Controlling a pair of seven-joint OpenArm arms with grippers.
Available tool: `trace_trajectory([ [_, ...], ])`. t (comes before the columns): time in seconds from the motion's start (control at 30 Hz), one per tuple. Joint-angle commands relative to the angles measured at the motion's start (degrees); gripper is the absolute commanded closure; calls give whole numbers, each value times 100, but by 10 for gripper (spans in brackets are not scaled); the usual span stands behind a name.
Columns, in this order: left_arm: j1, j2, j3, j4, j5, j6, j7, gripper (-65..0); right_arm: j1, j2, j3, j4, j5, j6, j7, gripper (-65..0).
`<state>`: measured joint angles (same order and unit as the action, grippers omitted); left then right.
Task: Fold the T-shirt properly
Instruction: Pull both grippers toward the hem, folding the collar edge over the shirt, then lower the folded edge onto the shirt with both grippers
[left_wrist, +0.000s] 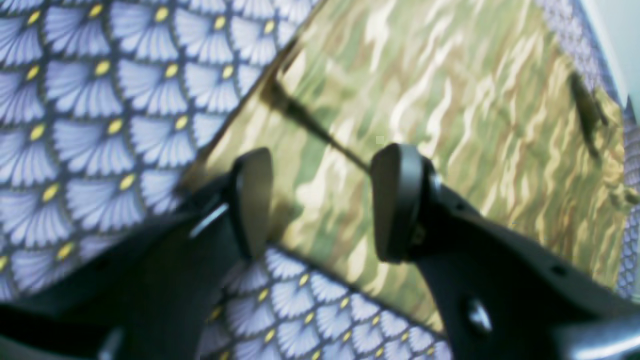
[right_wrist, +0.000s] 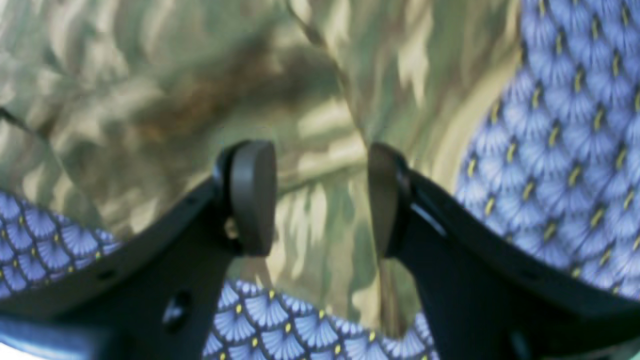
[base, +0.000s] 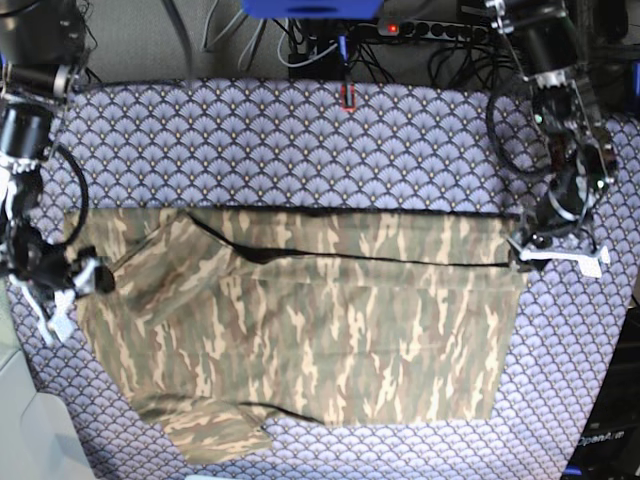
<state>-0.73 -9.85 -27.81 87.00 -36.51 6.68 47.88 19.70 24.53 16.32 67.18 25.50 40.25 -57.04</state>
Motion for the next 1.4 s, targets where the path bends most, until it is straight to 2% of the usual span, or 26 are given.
trace_trajectory([
  [0.0,-63,-101,-19,219,-63,-48,-115,-319,56,100,184,109,75,-25,82,-310],
  [0.1,-19,-101,-19,271,-63,-48,-89,-320,-155,100,430,109,75,-25,82,-309],
  [0.4,-28,-259,34,25,-63,-66,-62,-320,-542,267,456,109,48,-25,310,-310],
  [0.5,-28,-259,25,8,-46,-496,-27,-320,-559,329,456,100,48,-25,310,-310],
  [0.6,-37,-259,-10,8,7,-698,140,-321,-639,338,456,91,48,-25,345,-310],
  [0.9,-28,-259,-19,8,7,-716,157,-321,-937,329,491,73,48,-25,662,-310],
  [1.17,-19,-268,-19,8,7,-690,157,-321,-1157,303,905,73,39,-25,671,-310],
  [1.37,42,-268,-19,8,7,-698,149,-321,-1280,206,940,73,39,-25,671,-309],
])
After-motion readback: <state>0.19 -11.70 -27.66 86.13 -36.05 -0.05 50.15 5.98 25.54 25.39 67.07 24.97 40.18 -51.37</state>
